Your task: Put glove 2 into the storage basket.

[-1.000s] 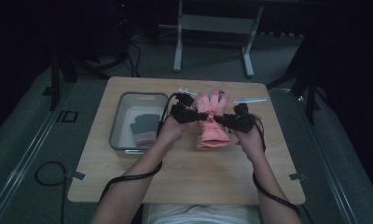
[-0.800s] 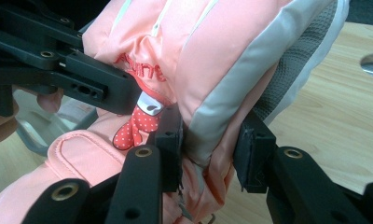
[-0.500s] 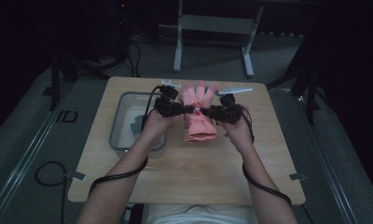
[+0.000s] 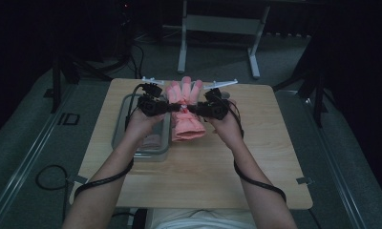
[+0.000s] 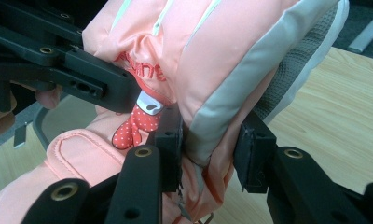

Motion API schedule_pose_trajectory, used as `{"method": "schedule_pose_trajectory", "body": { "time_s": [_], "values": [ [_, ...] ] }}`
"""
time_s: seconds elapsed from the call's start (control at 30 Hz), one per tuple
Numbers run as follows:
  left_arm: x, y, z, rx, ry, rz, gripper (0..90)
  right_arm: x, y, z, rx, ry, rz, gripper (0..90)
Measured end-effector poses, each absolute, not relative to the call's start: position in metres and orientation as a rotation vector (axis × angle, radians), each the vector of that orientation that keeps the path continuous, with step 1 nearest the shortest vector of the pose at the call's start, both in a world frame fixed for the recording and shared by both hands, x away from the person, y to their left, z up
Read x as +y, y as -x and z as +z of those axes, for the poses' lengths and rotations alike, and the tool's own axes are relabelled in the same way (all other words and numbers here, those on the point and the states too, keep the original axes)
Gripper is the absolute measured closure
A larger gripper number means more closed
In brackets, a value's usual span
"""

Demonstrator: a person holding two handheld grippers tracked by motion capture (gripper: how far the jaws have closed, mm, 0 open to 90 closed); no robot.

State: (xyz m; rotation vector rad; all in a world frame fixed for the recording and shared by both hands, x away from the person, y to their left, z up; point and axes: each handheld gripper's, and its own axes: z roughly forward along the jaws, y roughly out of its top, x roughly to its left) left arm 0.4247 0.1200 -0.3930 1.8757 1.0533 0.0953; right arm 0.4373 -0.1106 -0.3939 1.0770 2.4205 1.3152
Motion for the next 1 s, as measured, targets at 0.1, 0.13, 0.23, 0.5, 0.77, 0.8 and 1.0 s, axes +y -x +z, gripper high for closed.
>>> {"method": "schedule_pose_trajectory", "body": {
  "time_s": [0.1, 0.13, 0.23, 0.5, 0.77, 0.8, 1.0],
  "values": [
    [0.131, -0.424, -0.391, 1.065, -1.872, 0.105, 76.1, -0.103, -0.439, -0.393, 2.424, -1.066, 1.315, 65.8],
    [0.135, -0.424, -0.39, 1.068, -1.873, 0.112, 76.1, -0.094, -0.44, -0.392, 2.432, -1.059, 1.318, 65.8],
    [0.15, -0.423, -0.388, 1.081, -1.87, 0.124, 76.0, -0.084, -0.442, -0.391, 2.441, -1.05, 1.326, 65.8],
    [0.178, -0.42, -0.388, 1.121, -1.866, 0.145, 76.0, -0.053, -0.447, -0.391, 2.473, -1.024, 1.329, 65.8],
    [0.209, -0.416, -0.393, 1.174, -1.839, 0.158, 76.0, -0.02, -0.453, -0.395, 2.523, -0.989, 1.334, 65.8],
    [0.213, -0.415, -0.394, 1.18, -1.833, 0.156, 76.1, -0.016, -0.454, -0.395, 2.533, -0.984, 1.331, 65.9],
    [0.229, -0.414, -0.399, 1.208, -1.803, 0.165, 76.0, 0.004, -0.459, -0.396, 2.572, -0.94, 1.298, 65.9]
  ]
}}
